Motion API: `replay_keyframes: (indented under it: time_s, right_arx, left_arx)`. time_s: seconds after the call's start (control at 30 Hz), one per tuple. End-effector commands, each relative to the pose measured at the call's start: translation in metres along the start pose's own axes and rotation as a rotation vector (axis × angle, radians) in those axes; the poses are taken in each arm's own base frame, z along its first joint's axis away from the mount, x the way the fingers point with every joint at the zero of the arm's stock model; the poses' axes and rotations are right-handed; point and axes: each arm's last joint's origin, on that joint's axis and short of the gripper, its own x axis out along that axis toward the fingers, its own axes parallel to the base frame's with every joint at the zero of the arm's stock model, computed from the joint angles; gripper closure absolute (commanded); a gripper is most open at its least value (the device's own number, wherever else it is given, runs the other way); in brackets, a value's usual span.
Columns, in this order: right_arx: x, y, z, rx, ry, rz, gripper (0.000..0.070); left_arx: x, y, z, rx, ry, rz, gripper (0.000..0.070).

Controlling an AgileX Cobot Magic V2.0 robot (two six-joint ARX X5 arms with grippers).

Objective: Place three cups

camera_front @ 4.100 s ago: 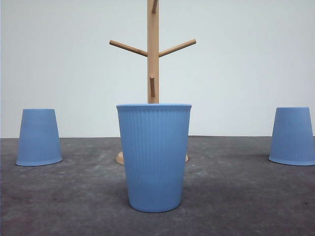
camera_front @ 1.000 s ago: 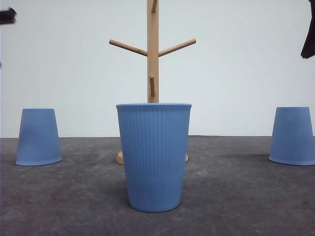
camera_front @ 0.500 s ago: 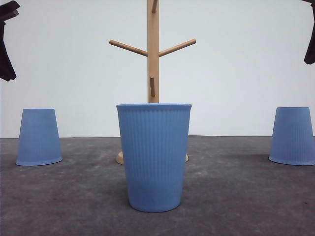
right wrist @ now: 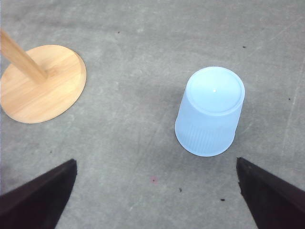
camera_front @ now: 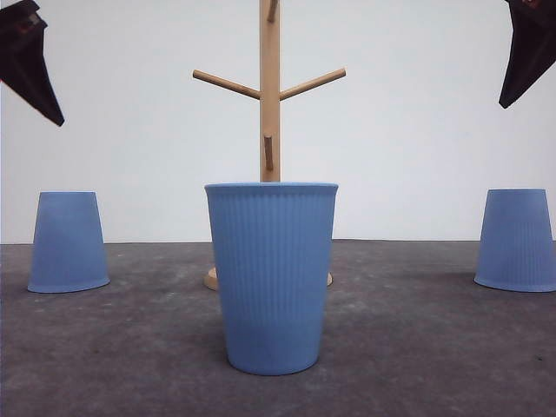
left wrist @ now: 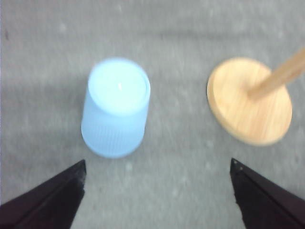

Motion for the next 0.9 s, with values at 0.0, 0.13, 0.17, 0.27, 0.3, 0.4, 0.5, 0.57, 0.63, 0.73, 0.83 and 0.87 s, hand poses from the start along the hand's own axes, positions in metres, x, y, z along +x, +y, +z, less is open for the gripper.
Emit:
replay_keyframes:
  time_s: [0.0,0.13,0.17,0.27,0.3,0.4,0.5,0.57,0.63,0.73,0.83,0.87]
  right_arx:
    - [-0.001,0.001,0.004,-0.011,-0.014,0.002,0.0000]
    - [-0.001,0.001,0.004,-0.011,-0.014,0.002,0.0000]
    - [-0.001,0.001,0.004,-0.011,-0.014,0.002,0.0000]
    - [-0.001,0.001,0.004,-0.010,-0.014,0.002,0.0000]
    - [-0.001,0.001,0.004,-0.010,-0.014,0.002,0.0000]
    - [-0.001,0.001,0.004,-0.011,-0.014,0.002,0.0000]
    - [-0.001,0.001,0.004,-0.011,-0.015,0.002,0.0000]
    - [-0.001,0.001,0.004,-0.012,-0.019,0.002,0.0000]
    - [-0.001,0.001,0.005,-0.013,-0.023,0.002,0.0000]
    - [-0.001,0.001,0.006,-0.015,-0.029,0.002,0.0000]
    - [-0.001,0.001,0.006,-0.016,-0.036,0.002,0.0000]
    - [-0.001,0.001,0.006,-0.016,-0.036,0.002,0.0000]
  left_arx:
    - [0.006,0.001,0.008,-0.020,-0.011,0.003,0.0095]
    - [0.024,0.005,0.016,-0.028,0.037,0.008,0.0038]
    - [0.029,0.007,0.019,-0.030,0.047,0.008,0.0022]
    - [0.046,0.011,0.026,-0.034,0.078,0.010,0.0013]
    - [0.051,0.012,0.029,-0.035,0.087,0.011,0.0013]
    - [0.068,0.016,0.035,-0.027,0.117,0.019,0.0013]
    - [0.083,0.021,0.038,-0.024,0.143,0.039,0.0013]
    - [0.092,0.023,0.039,-0.029,0.164,0.039,0.0013]
    - [0.101,0.025,0.037,-0.032,0.183,0.048,0.0013]
    - [0.111,0.028,0.033,-0.017,0.201,0.060,0.0014]
    - [0.116,0.030,0.032,-0.017,0.201,0.060,0.0016]
    - [0.117,0.030,0.033,-0.015,0.194,0.060,0.0020]
